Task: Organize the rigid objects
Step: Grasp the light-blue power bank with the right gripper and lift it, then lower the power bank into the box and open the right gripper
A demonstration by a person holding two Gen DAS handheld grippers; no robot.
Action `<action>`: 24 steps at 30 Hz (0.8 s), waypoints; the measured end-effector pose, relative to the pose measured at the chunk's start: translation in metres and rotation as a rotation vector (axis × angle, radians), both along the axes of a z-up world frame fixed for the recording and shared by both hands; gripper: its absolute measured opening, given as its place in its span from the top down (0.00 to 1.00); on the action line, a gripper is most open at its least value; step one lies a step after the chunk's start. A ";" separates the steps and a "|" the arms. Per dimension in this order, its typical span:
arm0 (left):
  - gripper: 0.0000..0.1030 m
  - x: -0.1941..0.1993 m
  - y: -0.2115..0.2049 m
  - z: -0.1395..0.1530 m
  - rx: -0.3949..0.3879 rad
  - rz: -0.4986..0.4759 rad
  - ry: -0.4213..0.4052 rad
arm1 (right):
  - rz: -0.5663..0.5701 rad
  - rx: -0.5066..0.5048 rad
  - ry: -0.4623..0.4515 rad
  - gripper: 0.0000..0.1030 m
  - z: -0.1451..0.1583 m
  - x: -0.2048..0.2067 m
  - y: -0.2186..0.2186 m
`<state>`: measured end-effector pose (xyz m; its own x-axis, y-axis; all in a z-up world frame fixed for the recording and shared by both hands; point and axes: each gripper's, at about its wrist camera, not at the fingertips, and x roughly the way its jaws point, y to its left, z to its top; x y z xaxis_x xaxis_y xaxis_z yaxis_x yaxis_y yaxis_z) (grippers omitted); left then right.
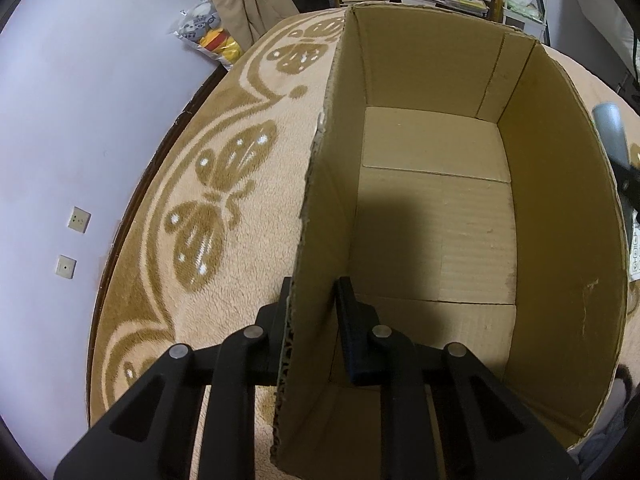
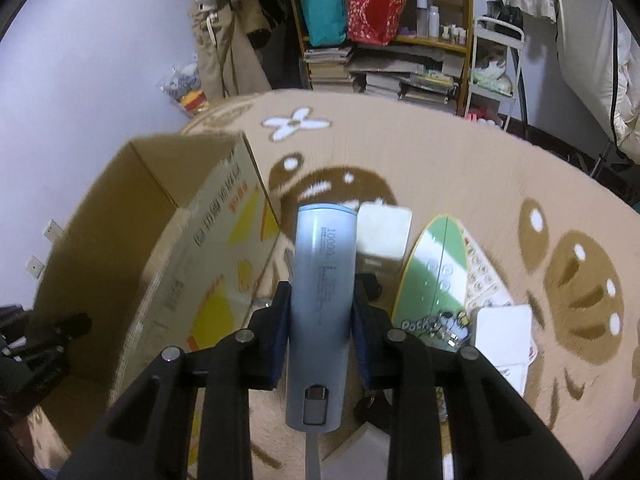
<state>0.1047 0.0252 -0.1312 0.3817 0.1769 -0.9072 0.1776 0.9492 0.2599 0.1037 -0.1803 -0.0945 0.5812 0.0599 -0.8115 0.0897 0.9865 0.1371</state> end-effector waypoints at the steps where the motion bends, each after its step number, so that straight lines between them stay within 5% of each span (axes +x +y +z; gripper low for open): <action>1: 0.82 0.001 0.000 0.000 0.000 0.000 0.000 | 0.002 -0.003 -0.011 0.71 0.004 0.000 0.001; 13: 0.82 0.001 0.001 -0.001 -0.007 0.008 0.003 | 0.049 0.075 -0.171 0.71 0.062 0.010 0.018; 24: 0.82 0.001 -0.001 -0.001 0.000 0.014 -0.004 | 0.149 0.148 -0.191 0.71 0.062 0.005 0.055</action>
